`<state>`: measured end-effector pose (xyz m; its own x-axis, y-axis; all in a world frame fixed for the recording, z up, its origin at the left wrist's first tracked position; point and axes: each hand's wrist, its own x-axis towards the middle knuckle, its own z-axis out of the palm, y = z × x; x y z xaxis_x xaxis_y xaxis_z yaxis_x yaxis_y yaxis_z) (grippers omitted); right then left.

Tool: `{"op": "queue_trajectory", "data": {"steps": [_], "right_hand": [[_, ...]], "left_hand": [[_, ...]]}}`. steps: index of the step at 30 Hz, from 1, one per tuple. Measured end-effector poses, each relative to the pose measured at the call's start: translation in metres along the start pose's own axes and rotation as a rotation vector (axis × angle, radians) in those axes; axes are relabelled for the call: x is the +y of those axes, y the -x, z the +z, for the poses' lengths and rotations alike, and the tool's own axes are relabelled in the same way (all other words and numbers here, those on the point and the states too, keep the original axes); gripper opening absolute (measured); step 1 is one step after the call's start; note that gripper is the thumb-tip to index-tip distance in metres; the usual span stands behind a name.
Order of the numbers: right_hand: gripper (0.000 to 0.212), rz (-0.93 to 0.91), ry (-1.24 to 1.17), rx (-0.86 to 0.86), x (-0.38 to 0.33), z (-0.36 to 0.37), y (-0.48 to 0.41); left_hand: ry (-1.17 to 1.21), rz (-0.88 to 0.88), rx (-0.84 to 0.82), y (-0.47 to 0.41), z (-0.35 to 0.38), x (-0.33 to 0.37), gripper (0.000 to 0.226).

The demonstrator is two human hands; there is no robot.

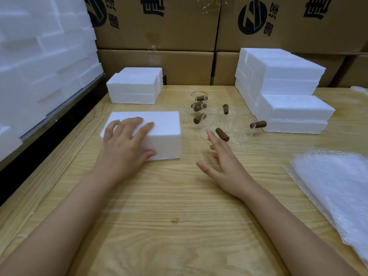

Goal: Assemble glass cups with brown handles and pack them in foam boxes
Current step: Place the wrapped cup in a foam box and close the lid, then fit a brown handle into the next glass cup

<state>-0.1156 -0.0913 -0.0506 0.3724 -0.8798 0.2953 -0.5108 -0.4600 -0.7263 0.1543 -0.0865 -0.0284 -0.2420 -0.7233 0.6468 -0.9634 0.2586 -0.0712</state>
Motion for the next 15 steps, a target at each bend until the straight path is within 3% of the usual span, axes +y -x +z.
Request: {"op": "queue_trajectory", "data": {"steps": [8, 15], "right_hand": [[0.071, 0.022, 0.079, -0.043, 0.002, -0.001, 0.000], [0.070, 0.029, 0.074, -0.050, 0.002, -0.002, -0.001]], "left_hand": [[0.026, -0.145, -0.107, -0.033, 0.041, -0.078, 0.068], [0.003, -0.276, -0.153, -0.073, 0.075, -0.099, 0.051]]}}
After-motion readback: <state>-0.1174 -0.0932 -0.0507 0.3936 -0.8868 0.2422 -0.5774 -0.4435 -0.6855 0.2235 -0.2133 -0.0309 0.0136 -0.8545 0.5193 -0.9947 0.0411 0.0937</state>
